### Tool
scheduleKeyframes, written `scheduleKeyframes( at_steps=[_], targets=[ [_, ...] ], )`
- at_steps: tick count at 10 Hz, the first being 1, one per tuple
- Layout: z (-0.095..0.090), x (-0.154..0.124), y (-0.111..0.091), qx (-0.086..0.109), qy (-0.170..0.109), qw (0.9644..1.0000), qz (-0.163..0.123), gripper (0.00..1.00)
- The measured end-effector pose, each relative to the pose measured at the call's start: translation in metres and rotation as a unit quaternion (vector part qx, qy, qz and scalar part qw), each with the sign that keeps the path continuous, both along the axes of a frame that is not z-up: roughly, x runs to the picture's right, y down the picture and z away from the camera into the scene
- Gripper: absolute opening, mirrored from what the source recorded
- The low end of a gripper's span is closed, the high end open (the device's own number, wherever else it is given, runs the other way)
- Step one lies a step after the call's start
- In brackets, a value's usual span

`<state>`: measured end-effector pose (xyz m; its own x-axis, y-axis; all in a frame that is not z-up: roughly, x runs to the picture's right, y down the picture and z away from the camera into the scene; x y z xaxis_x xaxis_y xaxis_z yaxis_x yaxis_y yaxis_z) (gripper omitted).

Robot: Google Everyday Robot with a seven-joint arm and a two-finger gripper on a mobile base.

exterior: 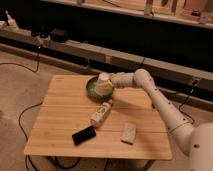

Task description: Place the ceramic cup in the ceramic bowl

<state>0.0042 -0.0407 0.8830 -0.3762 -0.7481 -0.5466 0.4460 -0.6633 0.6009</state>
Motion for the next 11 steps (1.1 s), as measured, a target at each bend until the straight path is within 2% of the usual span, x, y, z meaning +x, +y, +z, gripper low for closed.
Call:
scheduleKeyframes(
  at_steps=[6, 7, 11],
  targets=[
    [0.003, -0.013, -0.01, 0.01, 0.004, 0.9999, -0.014, 0.75],
    [0.001, -0.016, -0.011, 0.01, 0.001, 0.9998, -0.015, 0.79],
    [0.001, -0.023, -0.011, 0.009, -0.008, 0.9999, -0.012, 0.8]
  ],
)
